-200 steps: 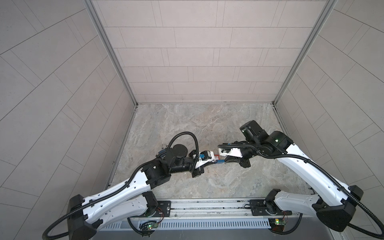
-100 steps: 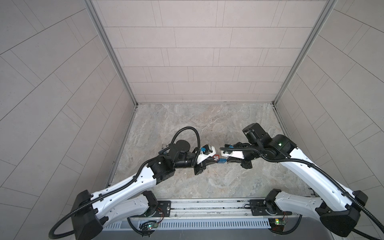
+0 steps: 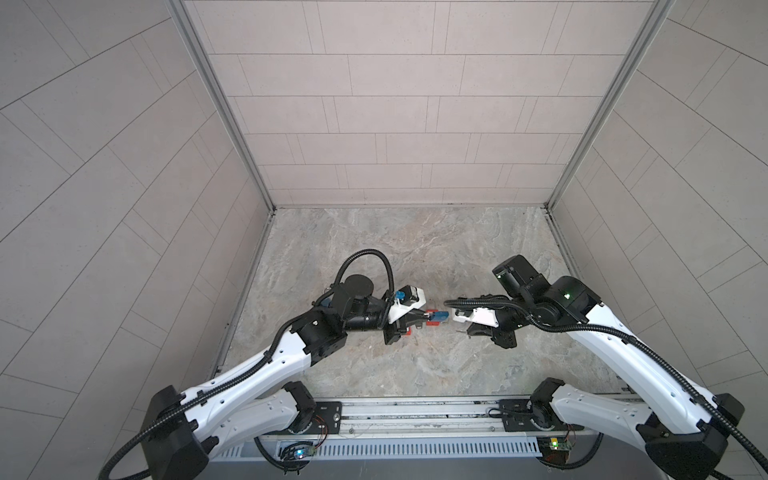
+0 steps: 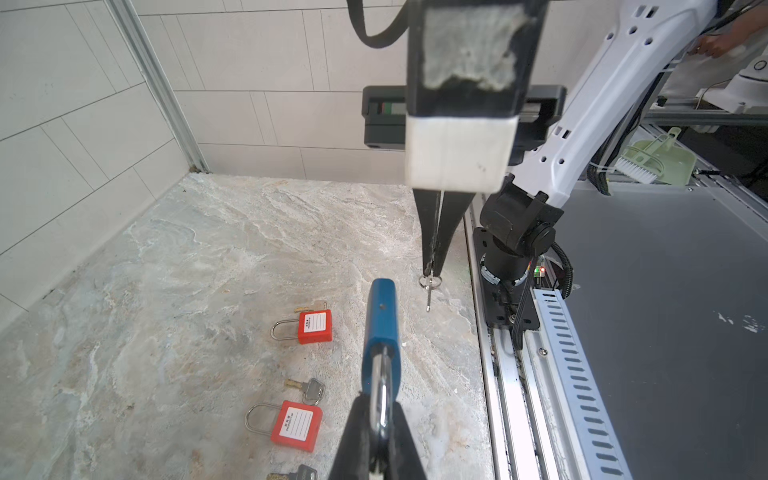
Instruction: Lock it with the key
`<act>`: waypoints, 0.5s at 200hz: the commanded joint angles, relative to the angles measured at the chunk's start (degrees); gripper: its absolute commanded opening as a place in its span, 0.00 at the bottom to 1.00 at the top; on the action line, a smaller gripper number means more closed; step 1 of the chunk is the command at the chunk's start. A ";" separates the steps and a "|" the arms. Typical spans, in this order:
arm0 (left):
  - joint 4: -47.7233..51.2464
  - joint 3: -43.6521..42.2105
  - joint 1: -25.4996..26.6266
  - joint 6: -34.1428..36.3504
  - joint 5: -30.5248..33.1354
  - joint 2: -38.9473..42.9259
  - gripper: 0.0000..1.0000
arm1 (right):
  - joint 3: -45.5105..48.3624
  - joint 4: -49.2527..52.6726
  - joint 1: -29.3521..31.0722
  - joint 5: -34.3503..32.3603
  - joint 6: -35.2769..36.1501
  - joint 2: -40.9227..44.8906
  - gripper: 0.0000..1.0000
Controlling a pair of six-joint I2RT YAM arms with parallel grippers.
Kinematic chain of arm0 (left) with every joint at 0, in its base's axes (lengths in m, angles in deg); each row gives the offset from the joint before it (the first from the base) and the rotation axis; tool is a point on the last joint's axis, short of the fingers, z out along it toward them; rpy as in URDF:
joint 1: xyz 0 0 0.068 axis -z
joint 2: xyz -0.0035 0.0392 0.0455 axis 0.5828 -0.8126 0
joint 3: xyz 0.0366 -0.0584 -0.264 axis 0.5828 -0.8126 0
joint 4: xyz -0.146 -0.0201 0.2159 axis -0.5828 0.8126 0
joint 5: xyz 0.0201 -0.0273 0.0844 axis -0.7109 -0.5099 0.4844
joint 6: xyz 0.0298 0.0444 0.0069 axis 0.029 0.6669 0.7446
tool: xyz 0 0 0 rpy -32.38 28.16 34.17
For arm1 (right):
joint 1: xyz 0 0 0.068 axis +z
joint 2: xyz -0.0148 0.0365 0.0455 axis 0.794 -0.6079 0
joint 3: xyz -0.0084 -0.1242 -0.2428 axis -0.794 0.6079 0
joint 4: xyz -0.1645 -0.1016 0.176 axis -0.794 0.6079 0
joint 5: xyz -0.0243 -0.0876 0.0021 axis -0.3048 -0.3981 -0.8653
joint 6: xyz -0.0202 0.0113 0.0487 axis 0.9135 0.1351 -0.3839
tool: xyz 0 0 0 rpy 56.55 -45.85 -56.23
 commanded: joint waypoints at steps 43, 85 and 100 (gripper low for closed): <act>18.67 12.34 -0.36 5.33 -1.58 -9.47 0.00 | 2.83 -7.80 -4.20 -3.62 -11.93 4.71 0.00; 25.08 16.97 -0.37 5.34 -3.17 -17.45 0.00 | 8.23 -15.96 -5.81 -15.17 -23.22 7.75 0.00; 27.39 19.51 -0.33 3.94 -4.66 -21.92 0.00 | 9.32 -17.46 -5.88 -21.40 -26.98 8.19 0.00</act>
